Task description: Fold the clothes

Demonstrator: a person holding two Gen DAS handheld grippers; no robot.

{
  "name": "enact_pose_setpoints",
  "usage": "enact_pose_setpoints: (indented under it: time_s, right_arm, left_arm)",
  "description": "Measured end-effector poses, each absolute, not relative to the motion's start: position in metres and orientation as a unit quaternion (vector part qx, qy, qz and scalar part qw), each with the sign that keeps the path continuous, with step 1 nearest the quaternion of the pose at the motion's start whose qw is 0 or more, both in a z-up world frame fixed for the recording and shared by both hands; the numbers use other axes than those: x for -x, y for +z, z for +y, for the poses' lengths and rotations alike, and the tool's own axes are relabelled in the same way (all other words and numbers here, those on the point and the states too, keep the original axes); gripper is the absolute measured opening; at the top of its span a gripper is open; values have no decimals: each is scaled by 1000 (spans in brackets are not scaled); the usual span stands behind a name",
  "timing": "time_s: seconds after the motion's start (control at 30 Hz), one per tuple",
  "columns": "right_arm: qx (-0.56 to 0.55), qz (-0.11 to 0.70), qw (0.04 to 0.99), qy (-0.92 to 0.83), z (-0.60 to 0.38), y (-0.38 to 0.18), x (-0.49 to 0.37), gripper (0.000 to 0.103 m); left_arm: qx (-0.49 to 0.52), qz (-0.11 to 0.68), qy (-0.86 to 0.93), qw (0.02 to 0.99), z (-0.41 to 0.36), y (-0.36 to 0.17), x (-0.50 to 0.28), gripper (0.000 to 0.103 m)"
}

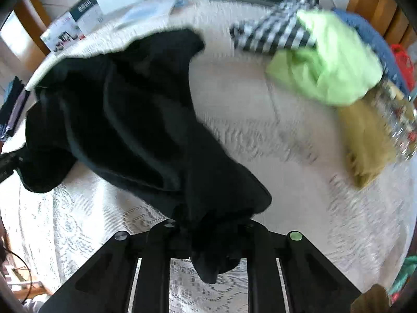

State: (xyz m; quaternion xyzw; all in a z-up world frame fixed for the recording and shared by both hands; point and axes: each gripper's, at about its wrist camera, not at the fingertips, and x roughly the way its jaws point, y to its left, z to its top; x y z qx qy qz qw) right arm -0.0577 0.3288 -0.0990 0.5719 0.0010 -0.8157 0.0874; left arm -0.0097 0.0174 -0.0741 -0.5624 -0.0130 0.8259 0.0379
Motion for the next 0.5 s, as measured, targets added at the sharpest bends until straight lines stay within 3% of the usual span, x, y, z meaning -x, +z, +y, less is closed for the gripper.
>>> enact_pose_setpoints:
  time_s: [0.2, 0.27, 0.3, 0.4, 0.5]
  right_arm:
    - [-546, -39, 133, -826, 359, -32, 22, 13]
    - [-571, -31, 151, -807, 359, -30, 4, 14]
    - [-588, -24, 152, -794, 358, -35, -5, 17]
    - [-617, -4, 132, -776, 360, -44, -24, 54]
    - [-602, -37, 110, -790, 372, -37, -20, 59]
  left_arm:
    - [553, -31, 833, 12, -48, -17, -27, 18]
    - [554, -38, 832, 5, -68, -3, -39, 28]
    - [567, -44, 823, 8, -73, -10, -46, 30]
    - [582, -46, 812, -4, -91, -16, -54, 38]
    - [576, -61, 815, -23, -109, -6, -57, 46]
